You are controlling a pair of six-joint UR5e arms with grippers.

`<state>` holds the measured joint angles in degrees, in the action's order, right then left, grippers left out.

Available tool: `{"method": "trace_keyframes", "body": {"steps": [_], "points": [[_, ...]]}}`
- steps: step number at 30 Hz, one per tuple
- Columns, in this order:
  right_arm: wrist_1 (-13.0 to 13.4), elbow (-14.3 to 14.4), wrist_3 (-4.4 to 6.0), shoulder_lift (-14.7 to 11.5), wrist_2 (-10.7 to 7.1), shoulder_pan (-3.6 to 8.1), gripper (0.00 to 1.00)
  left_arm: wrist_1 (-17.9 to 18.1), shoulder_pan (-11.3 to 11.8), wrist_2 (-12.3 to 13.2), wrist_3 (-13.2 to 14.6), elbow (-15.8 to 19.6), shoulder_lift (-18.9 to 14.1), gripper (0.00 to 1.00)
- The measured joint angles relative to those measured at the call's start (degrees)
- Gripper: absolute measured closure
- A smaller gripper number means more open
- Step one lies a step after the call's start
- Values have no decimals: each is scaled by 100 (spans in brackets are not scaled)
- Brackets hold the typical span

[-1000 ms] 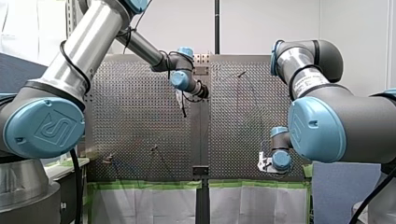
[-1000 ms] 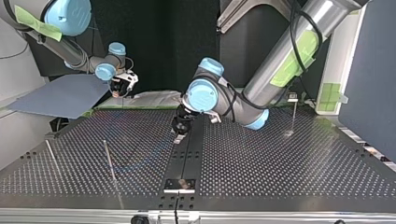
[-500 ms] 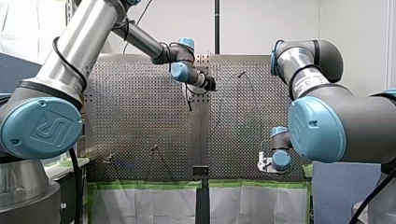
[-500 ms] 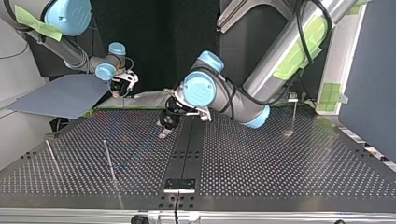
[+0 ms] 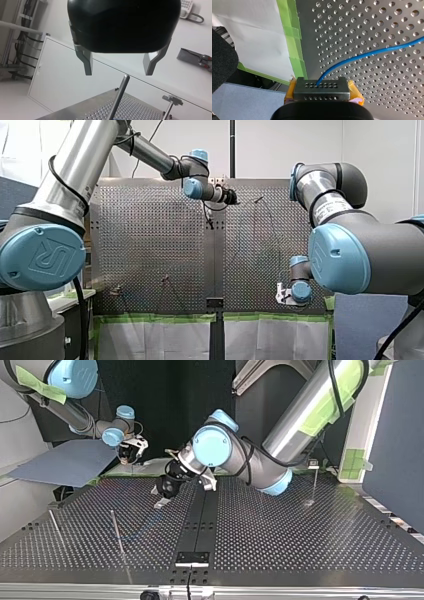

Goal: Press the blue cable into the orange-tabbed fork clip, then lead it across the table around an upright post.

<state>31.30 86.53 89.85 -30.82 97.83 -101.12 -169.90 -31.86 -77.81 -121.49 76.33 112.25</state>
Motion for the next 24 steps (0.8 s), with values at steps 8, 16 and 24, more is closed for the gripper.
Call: {"method": "trace_keyframes", "body": {"steps": [8,16,24], "points": [[0,-14,-1,0,-7,0,100,-162,-194,-60,-144,-305,15,0],[1,-17,-1,0,-9,0,100,-565,-282,-109,-136,-719,152,0],[0,-17,-6,0,-9,1,100,-957,-362,-430,220,-1111,271,0]]}}
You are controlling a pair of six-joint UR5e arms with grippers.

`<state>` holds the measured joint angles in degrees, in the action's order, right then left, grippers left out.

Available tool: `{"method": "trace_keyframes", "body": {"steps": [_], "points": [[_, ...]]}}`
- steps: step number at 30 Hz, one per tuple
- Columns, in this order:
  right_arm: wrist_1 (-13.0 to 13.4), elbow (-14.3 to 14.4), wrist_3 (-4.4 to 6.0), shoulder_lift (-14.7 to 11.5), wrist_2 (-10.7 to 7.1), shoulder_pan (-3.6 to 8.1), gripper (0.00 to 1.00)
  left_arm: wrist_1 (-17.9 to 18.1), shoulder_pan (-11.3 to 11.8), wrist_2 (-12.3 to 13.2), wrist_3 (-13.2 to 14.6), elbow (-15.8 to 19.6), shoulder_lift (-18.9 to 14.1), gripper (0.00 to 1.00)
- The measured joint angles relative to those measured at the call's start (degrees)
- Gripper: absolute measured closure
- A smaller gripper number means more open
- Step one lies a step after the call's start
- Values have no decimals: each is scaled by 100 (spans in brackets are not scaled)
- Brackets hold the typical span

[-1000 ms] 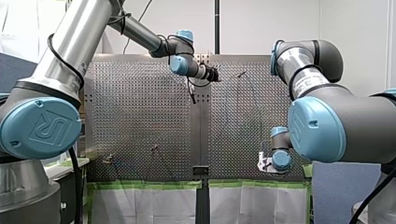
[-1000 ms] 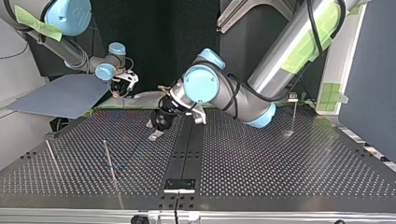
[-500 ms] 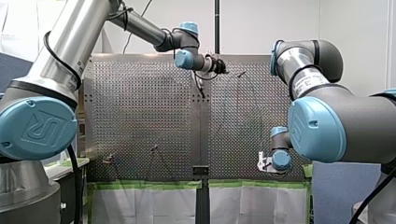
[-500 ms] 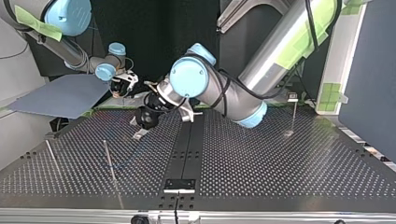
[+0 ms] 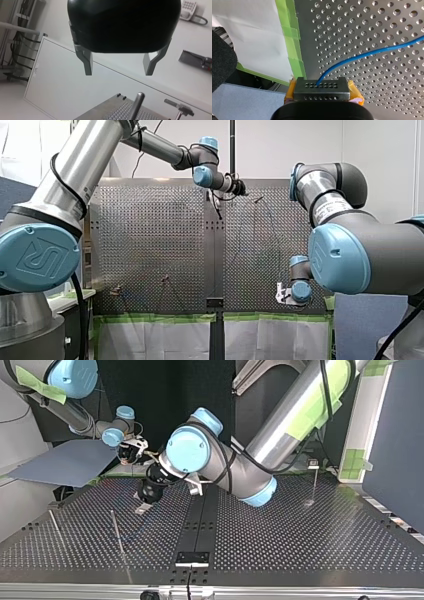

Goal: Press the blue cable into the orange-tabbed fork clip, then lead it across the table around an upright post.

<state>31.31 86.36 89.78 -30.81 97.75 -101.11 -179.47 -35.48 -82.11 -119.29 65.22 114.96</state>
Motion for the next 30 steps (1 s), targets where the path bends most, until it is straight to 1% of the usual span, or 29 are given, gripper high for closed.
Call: {"method": "trace_keyframes", "body": {"steps": [4,10,14,18,26,30], "points": [[1,0,-2,0,0,-2,100,-196,-4,-124,130,-195,3,0],[0,0,-3,0,0,-13,100,-488,-14,-155,220,-494,6,0],[0,0,-2,0,0,-18,100,-564,-33,-153,301,-668,6,0],[0,0,-3,0,0,-26,100,-584,-61,-148,458,-851,5,0],[0,0,-3,0,-4,-35,100,-642,-88,-143,855,-947,13,0],[-1,0,-5,0,-8,-41,100,-745,-119,-148,1063,-948,83,0]]}}
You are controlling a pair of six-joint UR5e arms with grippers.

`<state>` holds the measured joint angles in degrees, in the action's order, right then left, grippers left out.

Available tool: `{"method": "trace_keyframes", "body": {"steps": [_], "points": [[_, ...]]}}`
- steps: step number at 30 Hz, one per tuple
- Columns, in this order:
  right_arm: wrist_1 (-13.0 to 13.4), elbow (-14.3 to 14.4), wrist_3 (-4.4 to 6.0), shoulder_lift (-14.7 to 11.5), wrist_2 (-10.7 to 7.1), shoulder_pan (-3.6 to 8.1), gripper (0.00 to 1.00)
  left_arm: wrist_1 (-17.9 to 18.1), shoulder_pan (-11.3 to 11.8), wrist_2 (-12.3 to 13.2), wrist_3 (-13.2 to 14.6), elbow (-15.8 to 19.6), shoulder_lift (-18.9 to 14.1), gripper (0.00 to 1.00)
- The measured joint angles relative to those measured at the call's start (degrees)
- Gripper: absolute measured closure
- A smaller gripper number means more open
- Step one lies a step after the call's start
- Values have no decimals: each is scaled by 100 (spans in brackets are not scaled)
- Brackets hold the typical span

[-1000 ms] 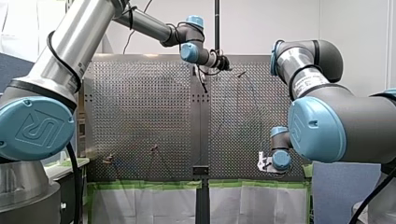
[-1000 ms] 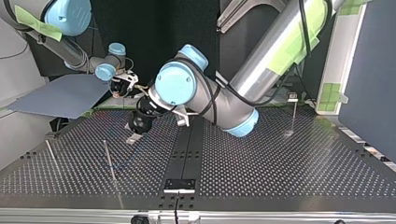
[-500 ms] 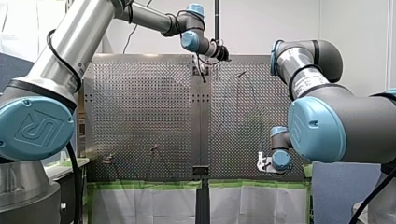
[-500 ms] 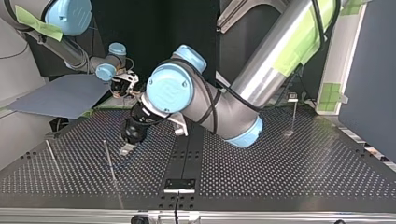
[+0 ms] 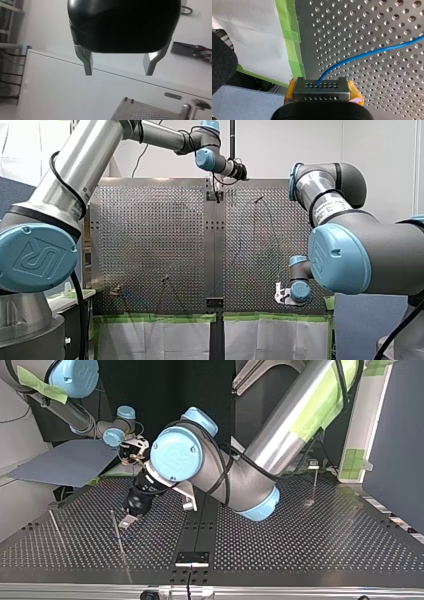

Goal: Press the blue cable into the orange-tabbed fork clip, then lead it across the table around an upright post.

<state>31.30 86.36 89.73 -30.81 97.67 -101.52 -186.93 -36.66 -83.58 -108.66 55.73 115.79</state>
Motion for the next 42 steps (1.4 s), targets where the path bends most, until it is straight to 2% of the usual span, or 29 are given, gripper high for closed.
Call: {"method": "trace_keyframes", "body": {"steps": [6,15,26,33,42], "points": [[1,0,-5,0,-1,-4,100,-245,-85,-115,307,-1,221,0],[0,0,-6,1,-1,-8,100,-271,-130,-230,680,0,278,0],[1,-7,-1,0,-1,-13,100,-257,-145,-306,715,1,280,0],[0,-6,2,0,-8,-12,100,-429,-158,-592,770,0,280,0],[0,-5,2,0,-10,-13,100,-824,-211,-1022,852,1,278,0]]}}
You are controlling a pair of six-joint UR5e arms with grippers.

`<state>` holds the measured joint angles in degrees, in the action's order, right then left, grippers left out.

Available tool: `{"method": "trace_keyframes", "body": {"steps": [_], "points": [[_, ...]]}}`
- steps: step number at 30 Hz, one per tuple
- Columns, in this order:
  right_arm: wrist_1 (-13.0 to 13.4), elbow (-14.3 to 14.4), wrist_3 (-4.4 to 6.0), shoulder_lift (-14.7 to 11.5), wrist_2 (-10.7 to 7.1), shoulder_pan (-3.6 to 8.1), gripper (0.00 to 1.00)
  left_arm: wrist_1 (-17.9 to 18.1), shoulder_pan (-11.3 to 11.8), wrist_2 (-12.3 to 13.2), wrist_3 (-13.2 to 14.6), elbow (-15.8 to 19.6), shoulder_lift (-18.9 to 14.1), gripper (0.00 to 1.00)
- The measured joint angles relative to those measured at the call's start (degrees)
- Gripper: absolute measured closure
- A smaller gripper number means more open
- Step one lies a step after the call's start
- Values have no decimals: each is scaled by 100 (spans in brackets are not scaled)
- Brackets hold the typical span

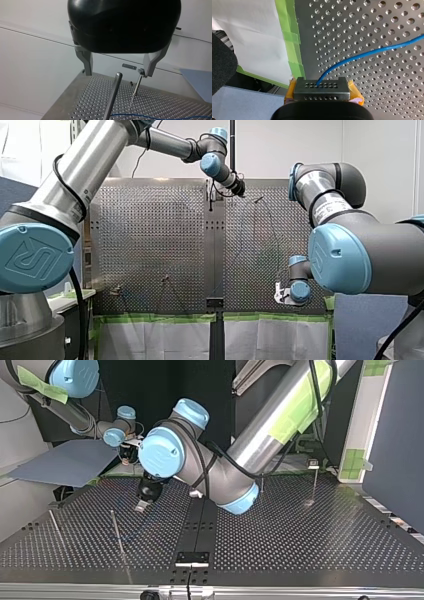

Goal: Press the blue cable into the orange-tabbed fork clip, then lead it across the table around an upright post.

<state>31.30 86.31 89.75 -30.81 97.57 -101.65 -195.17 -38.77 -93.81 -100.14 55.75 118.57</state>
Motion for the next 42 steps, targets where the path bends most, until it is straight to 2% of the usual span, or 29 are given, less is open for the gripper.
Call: {"method": "trace_keyframes", "body": {"steps": [14,30,34,42], "points": [[0,3,-1,0,-9,0,100,-184,-81,-597,54,0,1,0],[0,4,-7,0,-9,0,100,-242,-144,-1413,92,0,-2,0],[0,4,-6,0,-9,0,100,-242,-147,-1506,92,0,0,0],[0,2,-8,0,-9,0,100,-266,-163,-1535,107,2,1,0]]}}
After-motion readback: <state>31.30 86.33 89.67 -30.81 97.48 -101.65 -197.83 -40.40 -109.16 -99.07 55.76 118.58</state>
